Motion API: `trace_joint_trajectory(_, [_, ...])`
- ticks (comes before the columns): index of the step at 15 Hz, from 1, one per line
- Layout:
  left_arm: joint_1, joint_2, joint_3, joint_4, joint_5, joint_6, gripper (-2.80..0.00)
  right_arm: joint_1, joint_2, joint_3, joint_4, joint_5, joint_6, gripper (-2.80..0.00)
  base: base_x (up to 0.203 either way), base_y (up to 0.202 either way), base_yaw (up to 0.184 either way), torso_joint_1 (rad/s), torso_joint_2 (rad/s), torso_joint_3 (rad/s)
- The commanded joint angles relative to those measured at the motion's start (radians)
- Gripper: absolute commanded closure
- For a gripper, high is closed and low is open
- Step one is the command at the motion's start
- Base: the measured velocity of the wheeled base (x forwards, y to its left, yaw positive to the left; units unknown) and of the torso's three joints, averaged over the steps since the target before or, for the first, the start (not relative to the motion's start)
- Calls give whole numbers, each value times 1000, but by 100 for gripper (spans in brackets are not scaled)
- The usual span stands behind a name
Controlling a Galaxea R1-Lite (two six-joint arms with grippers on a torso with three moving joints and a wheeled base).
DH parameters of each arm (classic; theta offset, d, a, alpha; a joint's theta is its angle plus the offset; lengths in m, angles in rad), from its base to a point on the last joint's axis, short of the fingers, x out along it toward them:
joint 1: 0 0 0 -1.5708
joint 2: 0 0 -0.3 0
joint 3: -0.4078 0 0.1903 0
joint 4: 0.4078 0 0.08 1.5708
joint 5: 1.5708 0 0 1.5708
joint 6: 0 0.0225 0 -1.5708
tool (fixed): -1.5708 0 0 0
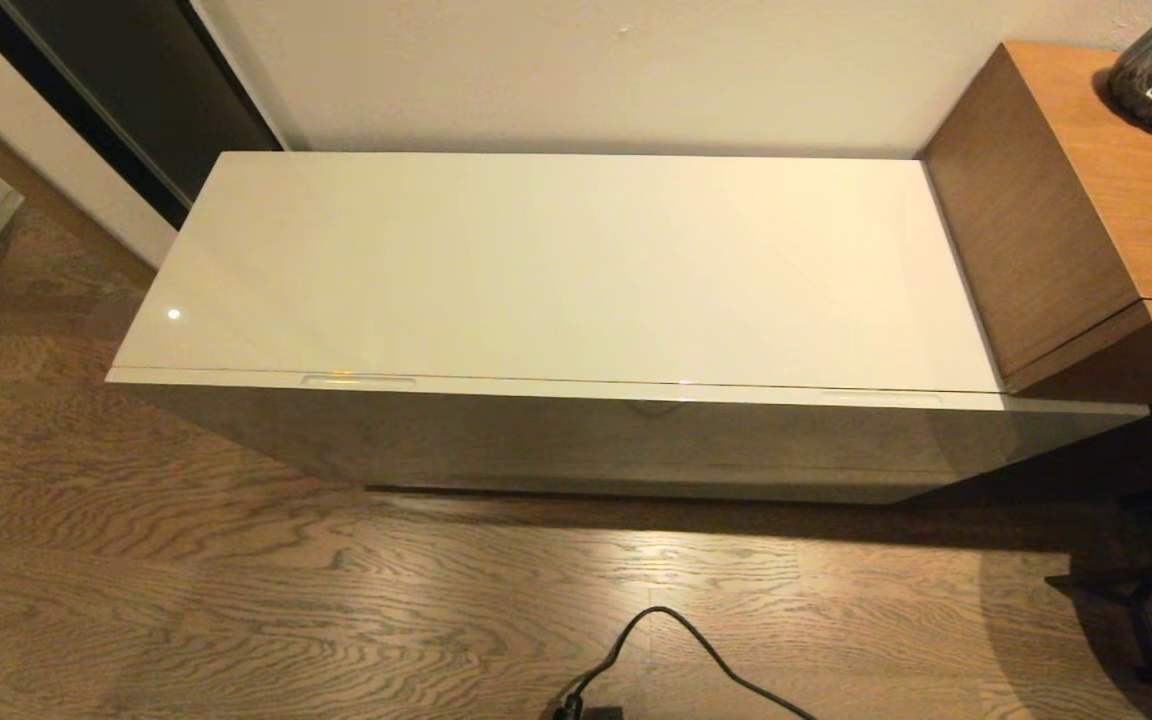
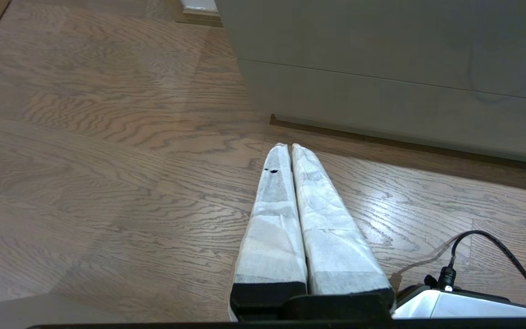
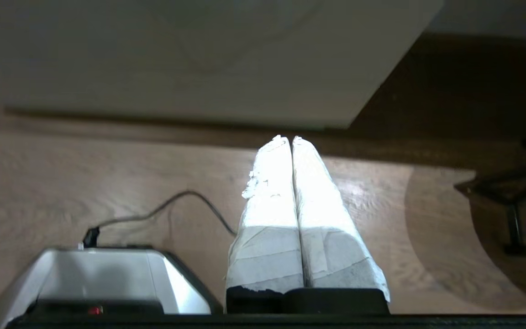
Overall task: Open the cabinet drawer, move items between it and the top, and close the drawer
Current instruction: Open the drawer
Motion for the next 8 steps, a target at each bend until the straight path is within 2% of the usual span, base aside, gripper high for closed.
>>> trace_joint_trajectory(1, [2, -39, 2, 0, 0, 0, 0, 0, 3, 8, -14, 1, 0, 0, 0, 0, 0, 0, 0, 0])
trace_joint_trajectory(8, [0, -39, 2, 1, 0, 0, 0, 0, 3, 8, -16, 1, 0, 0, 0, 0, 0, 0, 0, 0])
